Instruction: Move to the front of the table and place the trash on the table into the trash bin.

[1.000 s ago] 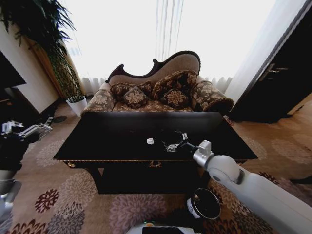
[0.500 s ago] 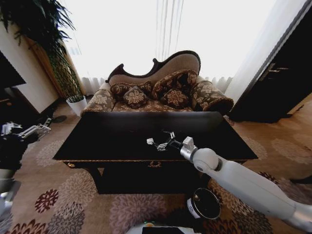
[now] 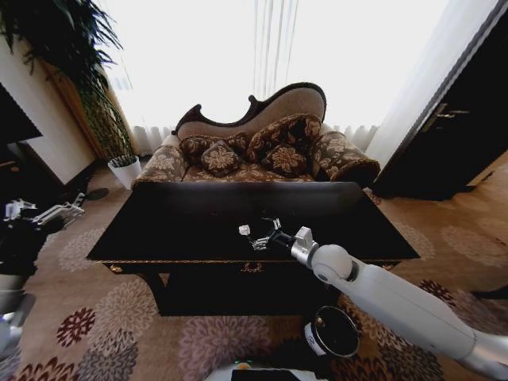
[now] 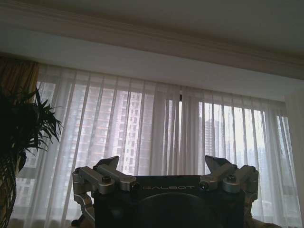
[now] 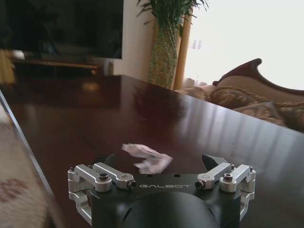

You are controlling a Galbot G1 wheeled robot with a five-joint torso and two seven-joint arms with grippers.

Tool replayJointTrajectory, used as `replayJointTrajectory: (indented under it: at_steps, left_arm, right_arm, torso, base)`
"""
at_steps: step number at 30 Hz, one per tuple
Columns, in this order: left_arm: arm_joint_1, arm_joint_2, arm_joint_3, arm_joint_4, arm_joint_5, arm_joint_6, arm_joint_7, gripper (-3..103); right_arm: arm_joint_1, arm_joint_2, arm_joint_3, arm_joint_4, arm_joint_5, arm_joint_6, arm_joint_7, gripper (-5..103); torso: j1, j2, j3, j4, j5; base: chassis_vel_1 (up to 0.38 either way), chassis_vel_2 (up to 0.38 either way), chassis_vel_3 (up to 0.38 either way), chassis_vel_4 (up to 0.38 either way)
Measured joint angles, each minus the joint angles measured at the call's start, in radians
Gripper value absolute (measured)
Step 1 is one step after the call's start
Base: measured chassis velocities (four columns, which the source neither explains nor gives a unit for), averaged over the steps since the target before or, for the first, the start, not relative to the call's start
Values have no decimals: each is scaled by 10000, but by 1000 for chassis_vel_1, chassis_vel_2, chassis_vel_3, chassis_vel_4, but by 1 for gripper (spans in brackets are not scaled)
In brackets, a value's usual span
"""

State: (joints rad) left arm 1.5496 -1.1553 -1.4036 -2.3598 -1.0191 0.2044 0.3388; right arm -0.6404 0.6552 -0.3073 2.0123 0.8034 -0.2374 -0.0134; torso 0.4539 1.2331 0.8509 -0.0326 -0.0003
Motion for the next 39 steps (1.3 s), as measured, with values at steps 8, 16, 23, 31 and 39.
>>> replayJointTrajectory:
  at_steps: [8, 16, 23, 31, 39]
  left_arm:
    - [87, 31, -159, -67, -9, -4, 8, 100]
    - [75, 2, -218, -104, -38, 2, 15, 100]
    - [17, -14, -113, -3, 16, 19, 18, 100]
    - [-17, -56, 21, 4, 104, 22, 19, 100]
    - [13, 21, -22, 1, 74, 21, 18, 100]
  right_arm:
    - [366, 296, -361, -127, 317, 22, -33, 100]
    - [995, 828, -1049, -633, 125, -114, -16, 100]
    - [1163, 842, -1295, -964, 52, -48, -83, 100]
    - [1365, 895, -1421, -1242, 58, 65, -212, 91]
    - [1409, 935, -1441, -1331, 36, 92, -258, 59]
  torso:
    - [0, 0, 0, 1, 0]
    - [-1, 1, -1, 3, 0]
    - [0, 1, 0, 0, 1]
    - [0, 1, 1, 1, 1]
    - [0, 2, 0, 2, 0]
  base:
    - [0, 0, 0, 0]
    - [0, 0, 0, 0]
    - [0, 0, 0, 0]
    - [0, 0, 0, 0]
    - [0, 0, 0, 0]
